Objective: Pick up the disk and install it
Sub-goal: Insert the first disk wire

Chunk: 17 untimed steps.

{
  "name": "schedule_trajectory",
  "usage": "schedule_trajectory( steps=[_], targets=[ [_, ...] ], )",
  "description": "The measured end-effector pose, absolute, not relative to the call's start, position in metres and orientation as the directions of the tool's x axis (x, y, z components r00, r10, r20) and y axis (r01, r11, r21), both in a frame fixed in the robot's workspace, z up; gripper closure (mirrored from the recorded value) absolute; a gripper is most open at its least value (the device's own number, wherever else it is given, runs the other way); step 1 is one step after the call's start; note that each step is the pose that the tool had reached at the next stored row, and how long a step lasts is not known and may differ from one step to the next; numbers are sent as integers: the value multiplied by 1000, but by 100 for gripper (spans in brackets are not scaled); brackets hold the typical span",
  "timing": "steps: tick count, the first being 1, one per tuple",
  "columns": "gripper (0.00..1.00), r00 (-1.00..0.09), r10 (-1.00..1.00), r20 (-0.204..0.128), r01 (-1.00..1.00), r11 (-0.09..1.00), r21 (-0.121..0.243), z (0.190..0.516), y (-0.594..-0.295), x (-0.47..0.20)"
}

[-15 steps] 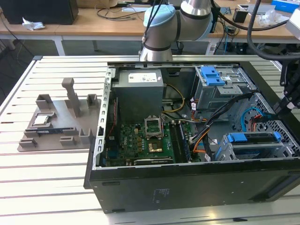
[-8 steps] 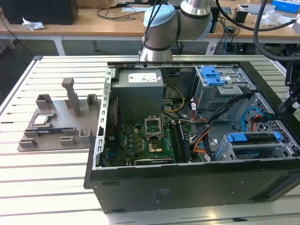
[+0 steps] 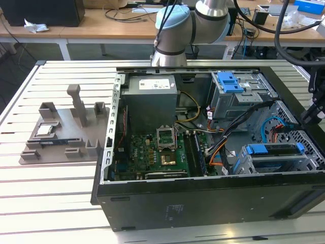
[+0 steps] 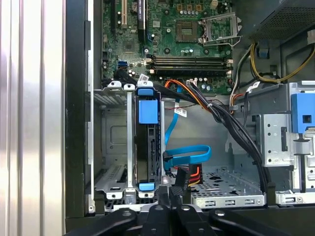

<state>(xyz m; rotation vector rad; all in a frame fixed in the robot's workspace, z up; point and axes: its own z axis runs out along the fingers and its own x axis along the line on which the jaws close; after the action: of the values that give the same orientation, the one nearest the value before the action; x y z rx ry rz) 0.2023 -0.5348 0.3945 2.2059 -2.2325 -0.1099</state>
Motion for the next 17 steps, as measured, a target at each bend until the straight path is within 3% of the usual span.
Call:
schedule_trajectory(
  steps=[1,2,3,5,6,17],
  targets=[
    [83,-13,-999,-48,-999,11,51,394,-535,202],
    [71,-13,-999,-48,-999,11,51,394,-535,202],
    [64,-13,-999,-48,-999,11,51,394,-535,202],
    [64,-13,-999,-48,-999,11,51,394,-535,202],
    [58,-13,-999,-48,-999,11,51,394,-535,202],
    [58,-13,-999,-44,-999,11,51,380,-524,195]
  ],
)
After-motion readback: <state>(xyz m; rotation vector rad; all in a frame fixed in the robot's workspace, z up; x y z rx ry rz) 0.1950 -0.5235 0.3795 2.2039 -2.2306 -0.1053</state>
